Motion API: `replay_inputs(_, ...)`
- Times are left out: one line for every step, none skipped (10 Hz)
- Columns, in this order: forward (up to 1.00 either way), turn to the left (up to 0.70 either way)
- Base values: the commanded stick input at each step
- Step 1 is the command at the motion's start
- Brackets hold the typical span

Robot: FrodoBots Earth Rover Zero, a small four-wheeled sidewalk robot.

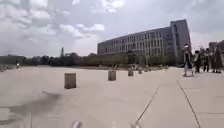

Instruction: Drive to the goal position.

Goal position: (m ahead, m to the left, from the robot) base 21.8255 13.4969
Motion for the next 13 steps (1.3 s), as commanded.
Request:
replay_inputs(0.99,0.04)
replay_inputs(0.99,0.04)
replay_inputs(0.99,0.04)
replay_inputs(0.99,0.04)
replay_inputs(0.99,0.04)
replay_inputs(0.99,0.04)
replay_inputs(0.99,0.04)
replay_inputs(0.99,0.04)
replay_inputs(0.99,0.04)
replay_inputs(0.99,0.04)
replay_inputs(0.99,0.04)
replay_inputs(0.99,0.04)
replay_inputs(0.99,0.16)
